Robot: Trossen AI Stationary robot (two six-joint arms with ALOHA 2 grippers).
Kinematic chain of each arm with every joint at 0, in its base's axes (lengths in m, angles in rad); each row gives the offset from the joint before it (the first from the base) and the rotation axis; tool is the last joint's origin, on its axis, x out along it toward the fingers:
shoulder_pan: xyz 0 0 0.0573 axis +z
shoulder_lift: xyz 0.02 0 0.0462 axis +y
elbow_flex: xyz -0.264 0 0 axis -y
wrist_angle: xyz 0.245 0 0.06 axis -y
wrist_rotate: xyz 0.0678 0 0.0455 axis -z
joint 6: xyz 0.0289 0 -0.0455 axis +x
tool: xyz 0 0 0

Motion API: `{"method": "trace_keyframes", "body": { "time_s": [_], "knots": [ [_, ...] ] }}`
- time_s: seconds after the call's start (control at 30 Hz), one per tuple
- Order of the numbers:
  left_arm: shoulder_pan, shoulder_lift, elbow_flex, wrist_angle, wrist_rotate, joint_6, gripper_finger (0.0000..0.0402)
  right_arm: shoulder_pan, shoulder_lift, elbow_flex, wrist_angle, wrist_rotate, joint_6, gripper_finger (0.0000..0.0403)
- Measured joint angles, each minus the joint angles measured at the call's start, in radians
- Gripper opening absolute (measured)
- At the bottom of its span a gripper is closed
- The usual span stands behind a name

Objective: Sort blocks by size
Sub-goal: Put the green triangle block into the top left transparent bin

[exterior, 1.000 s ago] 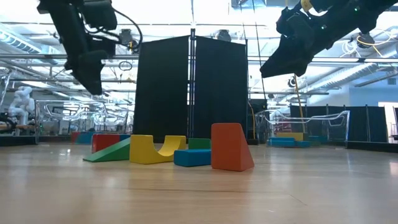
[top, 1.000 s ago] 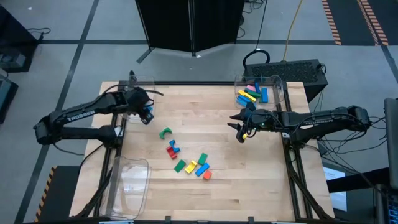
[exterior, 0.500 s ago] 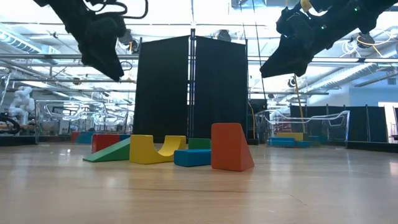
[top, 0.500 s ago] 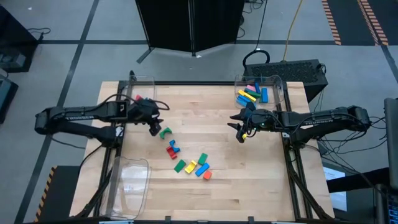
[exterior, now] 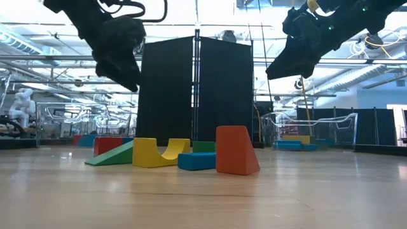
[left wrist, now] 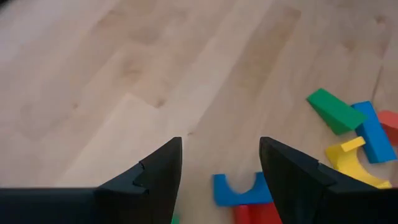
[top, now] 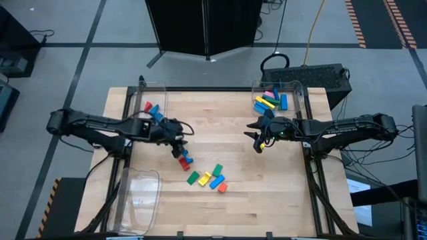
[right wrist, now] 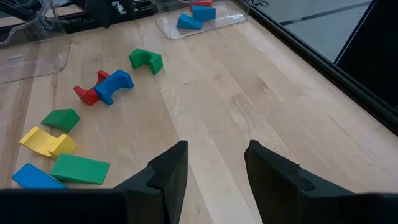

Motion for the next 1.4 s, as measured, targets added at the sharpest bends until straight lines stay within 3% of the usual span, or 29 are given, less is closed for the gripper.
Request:
{"method": "trace_keyframes", "body": {
  "time_s": [0.33,0.63,0.97,1.4],
  "knots": [
    [-0.110,0.192,0.010,0.175,-0.021,-0.139,0.0215,0.000,0.000,0.000,0.000,0.000,0.000,0.0153],
    [-0.199,0.380,0.099,0.259,-0.047,-0.196,0.0215,0.000,0.000,0.000,0.000,0.000,0.000,0.0153],
    [-0.225,0.529,0.217,0.258,-0.045,-0.327,0.0215,0.000,0.000,0.000,-0.001,0.000,0.000,0.0153],
    [-0.283,0.689,0.365,0.261,-0.035,-0.322,0.0215,0.000,0.000,0.000,0.000,0.000,0.000,0.0153]
  ]
}}
